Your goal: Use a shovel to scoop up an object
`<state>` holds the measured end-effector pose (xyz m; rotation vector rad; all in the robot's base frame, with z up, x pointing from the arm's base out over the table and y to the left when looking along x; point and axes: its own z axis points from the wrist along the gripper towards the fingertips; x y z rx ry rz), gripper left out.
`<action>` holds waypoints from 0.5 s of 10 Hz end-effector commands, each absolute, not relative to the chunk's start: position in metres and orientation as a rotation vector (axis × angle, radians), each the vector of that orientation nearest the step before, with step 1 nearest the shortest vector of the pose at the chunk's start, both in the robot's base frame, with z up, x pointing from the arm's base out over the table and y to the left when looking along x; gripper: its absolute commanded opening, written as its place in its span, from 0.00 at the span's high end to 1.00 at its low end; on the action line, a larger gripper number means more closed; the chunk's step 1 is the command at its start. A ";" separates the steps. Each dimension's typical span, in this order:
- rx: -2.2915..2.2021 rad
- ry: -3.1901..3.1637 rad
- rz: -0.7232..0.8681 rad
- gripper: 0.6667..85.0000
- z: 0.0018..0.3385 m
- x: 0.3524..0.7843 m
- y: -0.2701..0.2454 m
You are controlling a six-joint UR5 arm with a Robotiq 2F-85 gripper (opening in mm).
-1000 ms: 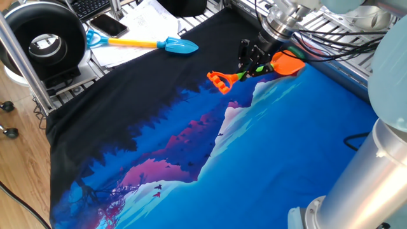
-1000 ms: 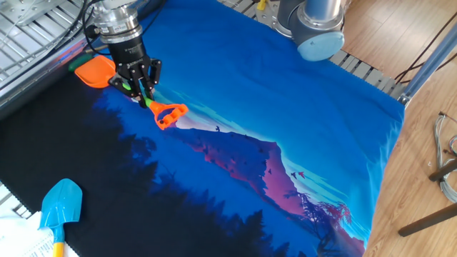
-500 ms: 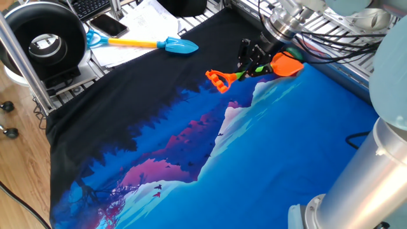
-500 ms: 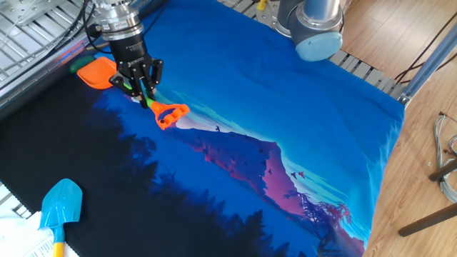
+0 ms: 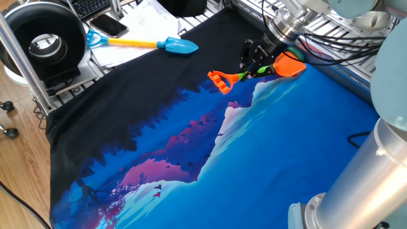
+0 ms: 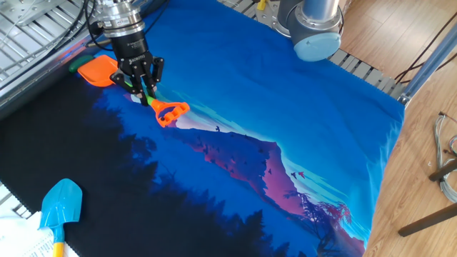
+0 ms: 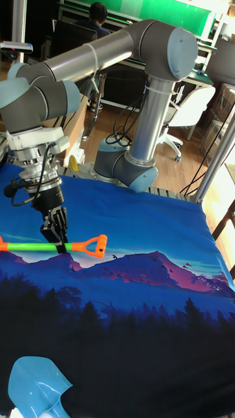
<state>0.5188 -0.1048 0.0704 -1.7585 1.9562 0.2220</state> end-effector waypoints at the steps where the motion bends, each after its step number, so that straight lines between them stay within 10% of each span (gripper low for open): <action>1: -1.750 1.949 0.202 0.98 0.071 0.517 -0.110; 5: -1.749 1.943 0.195 0.98 0.068 0.513 -0.113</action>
